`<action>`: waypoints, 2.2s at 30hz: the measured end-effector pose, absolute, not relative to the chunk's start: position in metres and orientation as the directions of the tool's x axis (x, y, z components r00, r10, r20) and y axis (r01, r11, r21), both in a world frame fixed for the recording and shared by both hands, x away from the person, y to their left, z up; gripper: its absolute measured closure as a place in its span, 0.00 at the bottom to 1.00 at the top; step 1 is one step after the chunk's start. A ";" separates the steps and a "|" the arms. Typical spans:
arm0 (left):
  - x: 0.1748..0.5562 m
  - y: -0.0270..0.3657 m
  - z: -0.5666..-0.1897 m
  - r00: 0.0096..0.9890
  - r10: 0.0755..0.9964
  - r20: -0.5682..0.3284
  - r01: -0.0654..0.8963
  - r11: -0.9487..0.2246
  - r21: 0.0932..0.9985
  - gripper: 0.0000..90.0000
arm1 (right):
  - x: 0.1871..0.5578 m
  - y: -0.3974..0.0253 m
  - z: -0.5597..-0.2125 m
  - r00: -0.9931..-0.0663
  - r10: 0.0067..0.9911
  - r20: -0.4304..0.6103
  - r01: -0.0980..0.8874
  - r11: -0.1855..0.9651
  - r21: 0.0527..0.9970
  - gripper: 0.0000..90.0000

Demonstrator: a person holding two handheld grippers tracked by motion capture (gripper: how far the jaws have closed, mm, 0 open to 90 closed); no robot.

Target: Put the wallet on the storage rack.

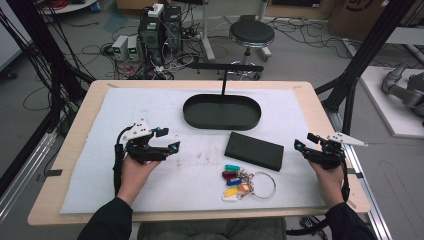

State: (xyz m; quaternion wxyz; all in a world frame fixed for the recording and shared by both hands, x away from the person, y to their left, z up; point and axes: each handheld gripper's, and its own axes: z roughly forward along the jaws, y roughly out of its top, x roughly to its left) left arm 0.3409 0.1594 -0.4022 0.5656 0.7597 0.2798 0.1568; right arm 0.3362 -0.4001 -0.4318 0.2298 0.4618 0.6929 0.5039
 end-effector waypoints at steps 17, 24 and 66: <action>0.342 0.048 -0.396 0.923 0.367 -0.110 0.230 -0.301 0.925 0.55 | 0.339 -0.400 -0.431 -0.457 0.879 0.135 0.398 0.067 0.915 0.31; 0.343 0.000 -0.403 0.951 0.295 -0.091 0.208 -0.392 0.896 0.60 | 0.340 -0.400 -0.431 -0.461 0.877 0.133 0.396 0.070 0.916 0.31; 0.344 -0.084 -0.424 0.967 0.253 0.016 0.136 -0.572 0.809 0.96 | 0.340 -0.401 -0.431 -0.457 0.879 0.139 0.399 0.063 0.915 0.32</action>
